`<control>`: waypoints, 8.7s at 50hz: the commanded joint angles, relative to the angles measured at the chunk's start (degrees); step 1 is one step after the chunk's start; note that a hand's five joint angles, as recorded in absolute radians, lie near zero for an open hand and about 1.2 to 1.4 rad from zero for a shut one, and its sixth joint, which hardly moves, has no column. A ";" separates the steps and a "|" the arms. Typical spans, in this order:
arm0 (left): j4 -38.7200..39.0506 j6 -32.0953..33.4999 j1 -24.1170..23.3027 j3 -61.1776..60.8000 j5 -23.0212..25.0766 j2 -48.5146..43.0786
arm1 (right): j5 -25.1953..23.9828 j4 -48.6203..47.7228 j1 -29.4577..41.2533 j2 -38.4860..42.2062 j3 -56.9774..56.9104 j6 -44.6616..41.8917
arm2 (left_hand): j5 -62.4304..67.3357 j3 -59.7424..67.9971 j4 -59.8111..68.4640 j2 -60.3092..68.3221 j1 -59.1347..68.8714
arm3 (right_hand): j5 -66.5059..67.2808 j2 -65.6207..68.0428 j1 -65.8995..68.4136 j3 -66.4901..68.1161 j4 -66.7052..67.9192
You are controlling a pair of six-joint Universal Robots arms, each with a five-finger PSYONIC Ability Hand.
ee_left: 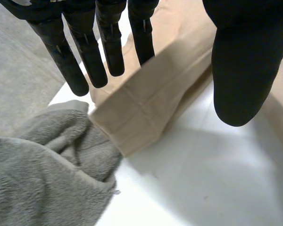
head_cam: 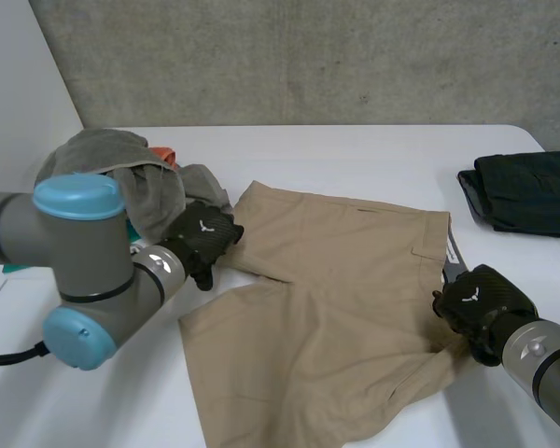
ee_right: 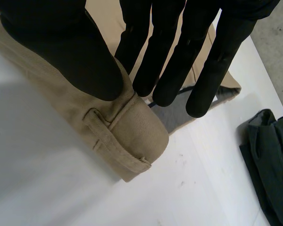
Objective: Fold the laundry.
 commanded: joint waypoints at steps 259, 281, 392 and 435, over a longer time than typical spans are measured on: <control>-5.33 -32.13 -11.23 18.05 21.70 6.69 | -13.86 -42.36 7.01 19.79 0.19 20.57 | -17.25 -18.30 -17.42 -17.90 -17.60 | -58.13 -57.41 -54.38 -58.50 -58.81; -5.16 -32.22 -10.97 18.22 20.46 6.77 | -10.69 -44.57 8.42 29.55 -14.48 21.10 | -17.25 -18.30 -17.42 -17.90 -17.60 | -28.96 -28.23 -25.20 -29.32 -29.64; -2.26 -32.48 -9.47 14.71 19.67 9.59 | -15.51 -38.06 -26.20 46.94 -63.70 35.69 | -17.25 -18.30 -17.42 -17.90 -17.60 | 11.87 12.59 15.62 11.50 11.19; 3.18 -31.96 -6.94 17.25 11.19 15.65 | -10.59 -29.70 -29.57 24.65 -44.74 15.39 | -15.40 -16.45 -15.57 -16.05 -15.75 | -58.13 -57.41 -54.38 -58.50 -58.81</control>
